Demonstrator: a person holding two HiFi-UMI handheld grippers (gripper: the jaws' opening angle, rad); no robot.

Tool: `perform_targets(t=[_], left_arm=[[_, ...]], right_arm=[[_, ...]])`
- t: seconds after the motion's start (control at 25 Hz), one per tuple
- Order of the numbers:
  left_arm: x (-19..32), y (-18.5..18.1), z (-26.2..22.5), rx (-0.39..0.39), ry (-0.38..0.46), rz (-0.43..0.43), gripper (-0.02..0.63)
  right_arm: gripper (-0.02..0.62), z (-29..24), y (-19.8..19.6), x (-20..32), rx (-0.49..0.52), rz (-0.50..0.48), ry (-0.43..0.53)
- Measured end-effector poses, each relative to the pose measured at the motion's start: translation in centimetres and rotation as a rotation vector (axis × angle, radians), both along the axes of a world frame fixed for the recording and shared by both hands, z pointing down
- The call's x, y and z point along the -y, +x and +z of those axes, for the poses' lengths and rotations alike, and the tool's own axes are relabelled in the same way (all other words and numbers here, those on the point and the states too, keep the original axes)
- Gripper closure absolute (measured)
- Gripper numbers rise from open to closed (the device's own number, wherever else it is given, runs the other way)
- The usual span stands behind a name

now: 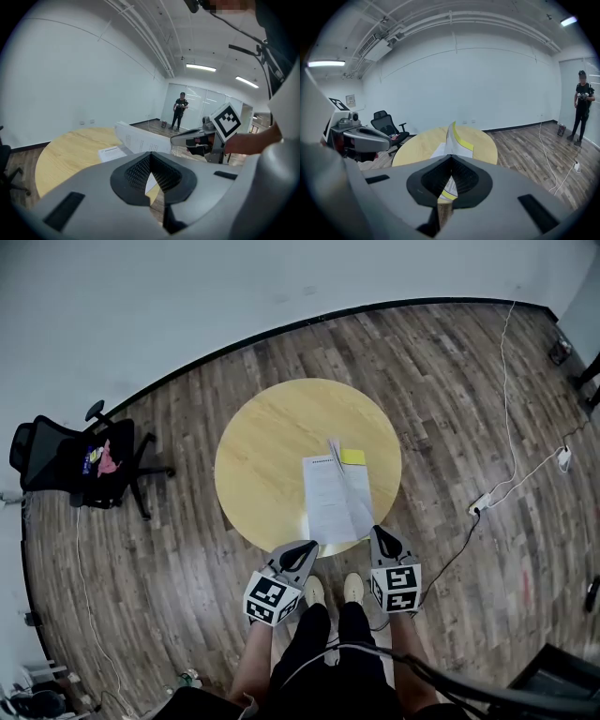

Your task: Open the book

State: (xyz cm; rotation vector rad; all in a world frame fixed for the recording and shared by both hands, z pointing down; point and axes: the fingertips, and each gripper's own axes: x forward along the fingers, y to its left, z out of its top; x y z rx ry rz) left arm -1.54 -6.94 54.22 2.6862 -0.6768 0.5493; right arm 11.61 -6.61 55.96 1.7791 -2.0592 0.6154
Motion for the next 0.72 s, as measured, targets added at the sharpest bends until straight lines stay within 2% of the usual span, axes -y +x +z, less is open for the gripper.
perform_targets(t=[0.32, 0.72], left_arm=[[-0.5, 5.3, -0.3, 0.006, 0.017, 0.079, 0.607], [-0.4, 9.2, 1.1, 0.029, -0.001, 0.115, 0.607]], right_arm=[[0.589, 0.3, 6.2, -1.8, 0.013, 0.111, 0.001], [0.589, 2.8, 11.3, -3.2, 0.043, 0.192, -0.045]])
